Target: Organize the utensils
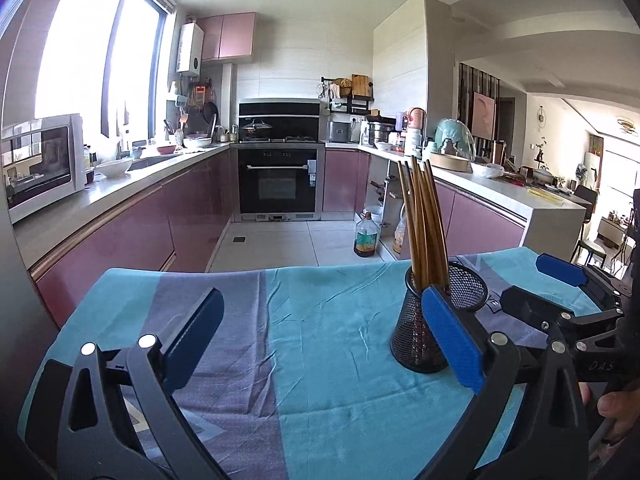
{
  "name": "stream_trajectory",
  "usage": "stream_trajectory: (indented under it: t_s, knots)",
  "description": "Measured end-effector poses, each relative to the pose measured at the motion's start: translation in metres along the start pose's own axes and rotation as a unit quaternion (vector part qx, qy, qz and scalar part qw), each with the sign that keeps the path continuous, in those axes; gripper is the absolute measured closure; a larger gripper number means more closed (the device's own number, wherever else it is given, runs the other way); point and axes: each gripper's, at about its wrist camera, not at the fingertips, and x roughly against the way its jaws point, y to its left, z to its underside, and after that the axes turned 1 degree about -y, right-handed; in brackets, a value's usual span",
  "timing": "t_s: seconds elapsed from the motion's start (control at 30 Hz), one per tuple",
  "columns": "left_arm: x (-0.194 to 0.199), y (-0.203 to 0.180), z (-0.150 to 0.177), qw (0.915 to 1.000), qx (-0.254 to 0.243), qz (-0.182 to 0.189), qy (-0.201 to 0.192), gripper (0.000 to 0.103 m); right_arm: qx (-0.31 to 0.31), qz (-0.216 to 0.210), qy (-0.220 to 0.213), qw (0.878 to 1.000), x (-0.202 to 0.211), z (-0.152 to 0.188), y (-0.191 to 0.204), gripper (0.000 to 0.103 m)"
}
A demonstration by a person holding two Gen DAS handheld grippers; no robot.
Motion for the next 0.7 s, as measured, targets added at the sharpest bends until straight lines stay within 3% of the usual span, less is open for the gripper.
stream_trajectory:
  t_s: [0.43, 0.7]
  knots:
    - [0.049, 0.0, 0.008, 0.998, 0.007, -0.035, -0.052, 0.005, 0.018, 0.017, -0.049, 0.998, 0.03, 0.005, 0.014, 0.007]
    - [0.061, -0.001, 0.006, 0.9974, 0.015, -0.037, -0.06, 0.005, 0.019, 0.018, -0.062, 0.998, 0.037, 0.008, 0.017, 0.007]
